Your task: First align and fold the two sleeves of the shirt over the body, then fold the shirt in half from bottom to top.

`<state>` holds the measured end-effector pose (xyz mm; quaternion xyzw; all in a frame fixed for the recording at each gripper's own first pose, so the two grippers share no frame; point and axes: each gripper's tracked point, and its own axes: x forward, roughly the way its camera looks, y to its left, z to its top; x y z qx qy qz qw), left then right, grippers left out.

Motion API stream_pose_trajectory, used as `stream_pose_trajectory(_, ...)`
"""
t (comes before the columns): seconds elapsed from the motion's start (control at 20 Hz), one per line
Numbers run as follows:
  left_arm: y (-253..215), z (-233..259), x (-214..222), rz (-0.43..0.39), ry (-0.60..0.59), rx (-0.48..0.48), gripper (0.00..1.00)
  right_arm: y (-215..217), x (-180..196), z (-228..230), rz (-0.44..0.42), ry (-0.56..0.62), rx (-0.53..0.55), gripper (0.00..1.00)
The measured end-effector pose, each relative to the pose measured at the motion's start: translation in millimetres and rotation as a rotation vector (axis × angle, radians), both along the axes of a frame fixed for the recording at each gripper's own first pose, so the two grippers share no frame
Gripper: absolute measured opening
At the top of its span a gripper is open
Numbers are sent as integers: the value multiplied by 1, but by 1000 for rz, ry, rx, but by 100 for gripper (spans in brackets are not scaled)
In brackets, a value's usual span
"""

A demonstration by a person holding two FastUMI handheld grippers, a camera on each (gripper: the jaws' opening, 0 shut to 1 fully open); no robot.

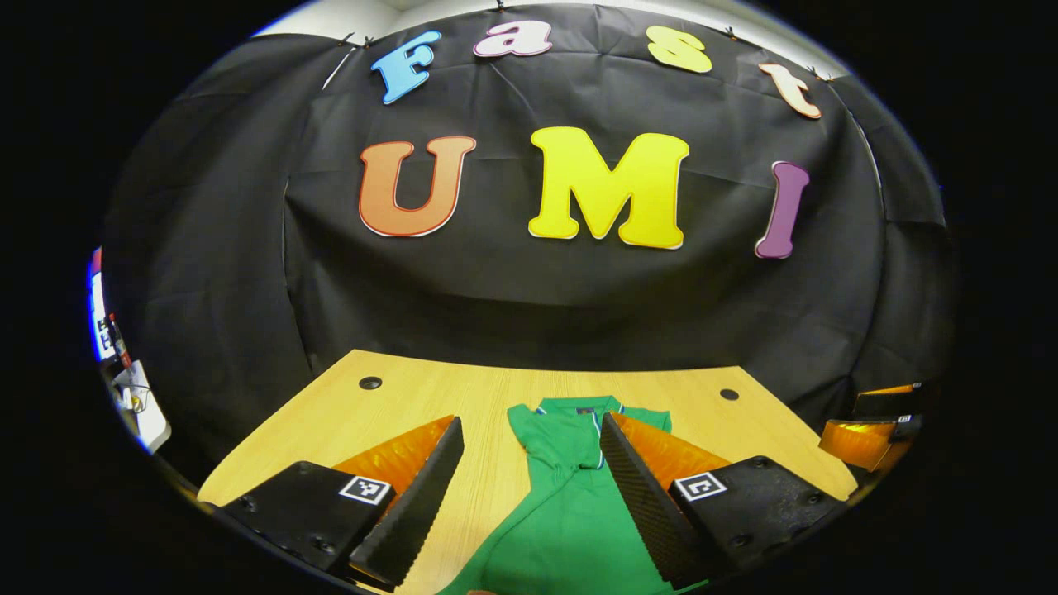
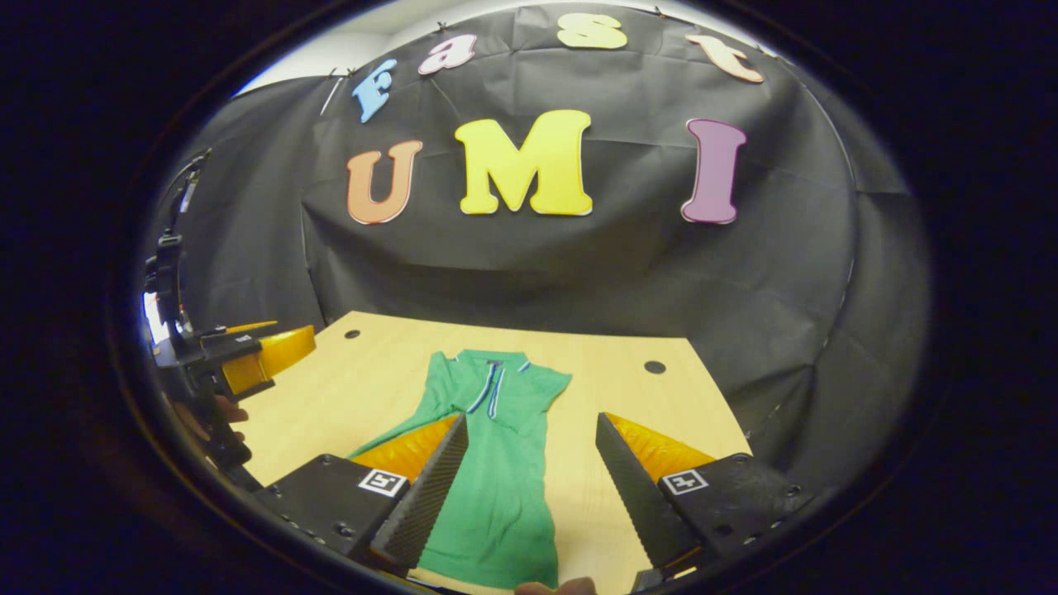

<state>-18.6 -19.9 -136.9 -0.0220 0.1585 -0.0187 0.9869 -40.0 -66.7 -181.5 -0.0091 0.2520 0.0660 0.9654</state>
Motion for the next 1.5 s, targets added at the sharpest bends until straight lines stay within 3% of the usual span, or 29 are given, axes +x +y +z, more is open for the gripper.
stream_pose_trajectory(0.25,30,-66,-74,-54,121,34,100,-11,-68,-56,3,90,-61,96)
stream_pose_trajectory(0.5,49,-142,-125,-93,272,36,100,-18,-111,-125,-4,208,-73,96)
stream_pose_trajectory(0.75,58,-203,-141,-122,399,12,100,-24,-112,-180,7,288,-98,97)
stream_pose_trajectory(1.0,54,-234,-146,-146,473,29,100,-31,-113,-230,10,382,-119,97)
stream_pose_trajectory(1.2,45,-246,-158,-182,520,68,100,-30,-118,-247,8,437,-74,98)
stream_pose_trajectory(1.35,42,-243,-161,-154,542,49,98,-24,-124,-252,15,461,-46,89)
stream_pose_trajectory(1.4,38,-243,-164,-153,547,47,97,-20,-124,-250,32,460,-44,76)
stream_pose_trajectory(1.45,33,-244,-165,-155,554,45,79,-16,-124,-249,45,467,-31,67)
stream_pose_trajectory(1.5,29,-244,-164,-160,567,47,70,-16,-123,-249,46,469,-16,52)
